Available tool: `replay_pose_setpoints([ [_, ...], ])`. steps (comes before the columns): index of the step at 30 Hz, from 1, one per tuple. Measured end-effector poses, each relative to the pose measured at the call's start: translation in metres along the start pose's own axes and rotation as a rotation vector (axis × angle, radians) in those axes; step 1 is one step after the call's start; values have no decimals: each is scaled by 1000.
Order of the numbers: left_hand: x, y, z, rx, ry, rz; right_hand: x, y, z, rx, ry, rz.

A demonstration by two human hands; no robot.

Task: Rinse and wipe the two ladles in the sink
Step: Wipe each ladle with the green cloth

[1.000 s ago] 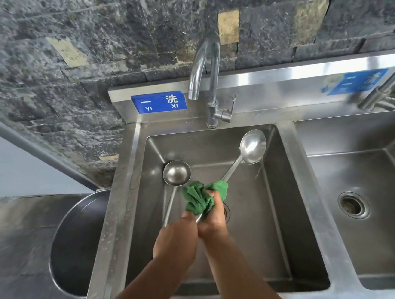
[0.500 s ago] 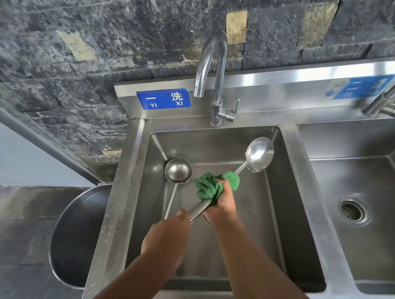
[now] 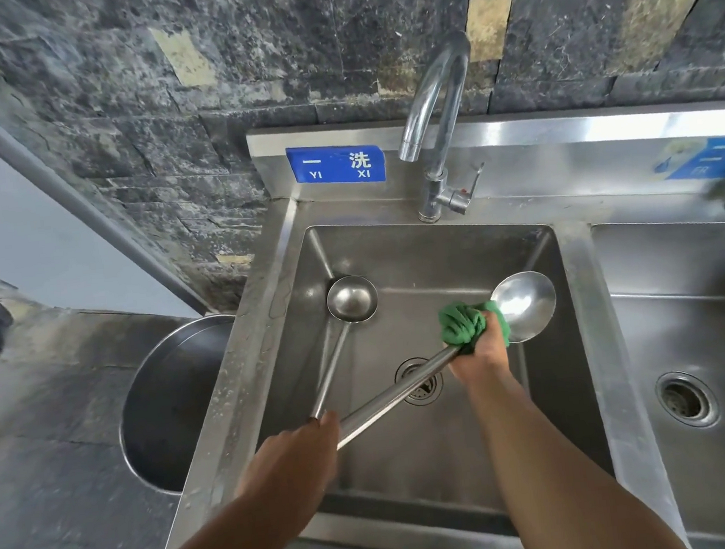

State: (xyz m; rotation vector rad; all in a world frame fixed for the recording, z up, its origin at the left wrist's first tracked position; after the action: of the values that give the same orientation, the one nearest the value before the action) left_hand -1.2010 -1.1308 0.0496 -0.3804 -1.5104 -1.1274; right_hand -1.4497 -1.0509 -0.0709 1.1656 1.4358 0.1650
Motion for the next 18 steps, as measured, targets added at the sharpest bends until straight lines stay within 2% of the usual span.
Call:
replay_pose_setpoints([
  [4,-2,1,-1,24,18,14,-5,12,24,-46,2,-26],
  [14,9,-27,-3,120,203,132,-32,66,112,-154,254,-121],
  [16,3,-37,-5,110,304,89,-23,77,119,-183,309,-117],
  [18,-8,-43,-5,118,510,15,-13,80,116,-189,384,-123],
])
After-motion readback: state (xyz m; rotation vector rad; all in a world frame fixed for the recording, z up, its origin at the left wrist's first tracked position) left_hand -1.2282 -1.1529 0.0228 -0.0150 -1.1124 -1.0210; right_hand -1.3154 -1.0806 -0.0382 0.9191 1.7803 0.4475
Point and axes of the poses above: each hand's wrist, its own y-axis away from the middle knuckle, its own x-axis out of the back of the hand, z = x × y, the point moved 10 cm from there along -y, towards the middle knuckle, and after that the axes turned 1 degree about z, right-handed, at the moved point
